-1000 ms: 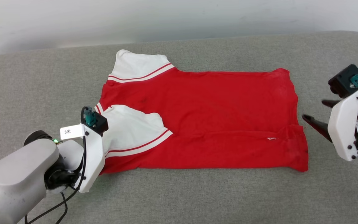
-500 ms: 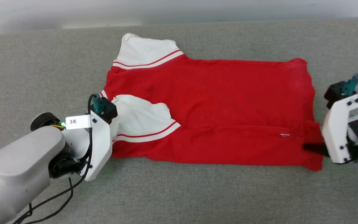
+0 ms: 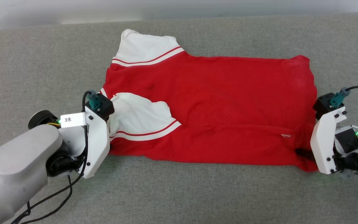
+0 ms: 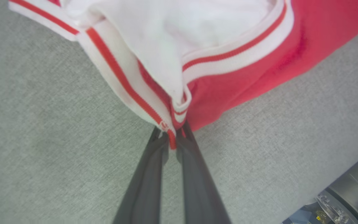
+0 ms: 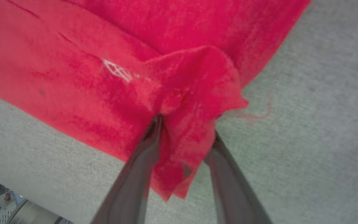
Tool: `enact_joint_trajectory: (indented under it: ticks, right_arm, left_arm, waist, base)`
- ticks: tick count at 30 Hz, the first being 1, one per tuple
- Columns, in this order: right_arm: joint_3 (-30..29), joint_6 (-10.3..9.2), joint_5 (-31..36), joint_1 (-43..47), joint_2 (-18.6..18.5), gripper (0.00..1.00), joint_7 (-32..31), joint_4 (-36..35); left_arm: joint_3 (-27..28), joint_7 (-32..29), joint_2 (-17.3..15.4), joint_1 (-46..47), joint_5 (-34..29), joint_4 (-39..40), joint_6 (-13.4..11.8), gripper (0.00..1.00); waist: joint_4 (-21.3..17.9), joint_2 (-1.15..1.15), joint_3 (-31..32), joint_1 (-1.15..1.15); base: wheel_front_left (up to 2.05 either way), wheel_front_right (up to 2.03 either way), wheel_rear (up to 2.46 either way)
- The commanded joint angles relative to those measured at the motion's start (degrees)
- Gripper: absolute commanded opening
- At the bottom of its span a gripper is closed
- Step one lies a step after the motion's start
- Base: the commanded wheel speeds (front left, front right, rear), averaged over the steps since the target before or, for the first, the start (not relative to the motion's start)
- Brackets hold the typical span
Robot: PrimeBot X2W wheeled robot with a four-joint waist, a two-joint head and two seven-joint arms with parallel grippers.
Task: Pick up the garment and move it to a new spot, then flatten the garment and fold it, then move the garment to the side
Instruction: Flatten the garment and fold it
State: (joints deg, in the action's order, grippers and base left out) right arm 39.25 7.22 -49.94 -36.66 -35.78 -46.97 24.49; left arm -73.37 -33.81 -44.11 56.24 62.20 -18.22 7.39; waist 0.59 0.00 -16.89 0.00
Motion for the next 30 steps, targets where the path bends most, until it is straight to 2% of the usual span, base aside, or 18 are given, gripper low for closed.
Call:
enact_joint_trajectory:
  ticks: [1,3,4,12,19,25,30]
  right_arm:
    - [2.1,0.35,-0.7,2.2,1.4,0.0,1.1,-0.6]
    - [1.9,0.34,-1.0,1.8,0.5,0.0,1.7,-1.3]
    - [1.9,0.33,-1.5,1.1,-1.6,0.0,2.6,-3.0]
    - [3.3,0.25,-3.4,2.8,-8.8,0.0,4.6,-10.2]
    - [3.8,0.25,-4.2,6.8,-13.0,0.0,5.1,-13.5]
    - [3.4,0.24,-4.1,10.6,-13.9,0.0,6.0,-13.4]
    - [3.9,0.23,-2.6,12.8,-12.5,0.0,6.7,-11.2]
  left_arm:
    - [0.0,0.8,-0.5,-1.0,0.6,-0.1,0.0,0.0]
    - [0.0,1.1,-0.8,-1.1,0.8,-0.1,0.0,0.0]
    - [0.0,1.3,-1.4,-1.8,1.5,0.3,0.0,0.0]
    - [0.0,1.3,-5.0,-6.2,2.7,4.9,0.0,0.0]
    - [0.0,1.6,-7.3,-11.8,2.8,9.1,0.0,0.0]
    - [0.0,1.6,-7.7,-17.1,2.8,10.5,-0.7,0.0]
    - [0.1,2.6,-6.6,-18.5,2.8,8.8,-1.3,0.0]
  waist:
    - [-0.3,0.0,1.6,0.0]
    - [-0.4,0.0,2.2,0.0]
    - [-0.5,0.0,3.5,0.0]
    - [-0.6,0.0,8.0,0.0]
    - [-0.6,0.0,9.8,0.0]
    - [-0.5,0.0,9.3,0.0]
    - [-0.4,0.0,7.7,0.0]
  base:
    - [0.0,0.0,0.0]
    - [0.0,0.0,0.0]
    - [0.0,0.0,0.0]
    - [0.0,0.0,0.0]
    - [0.0,0.0,0.0]
    - [0.0,0.0,0.0]
    - [0.0,0.0,0.0]
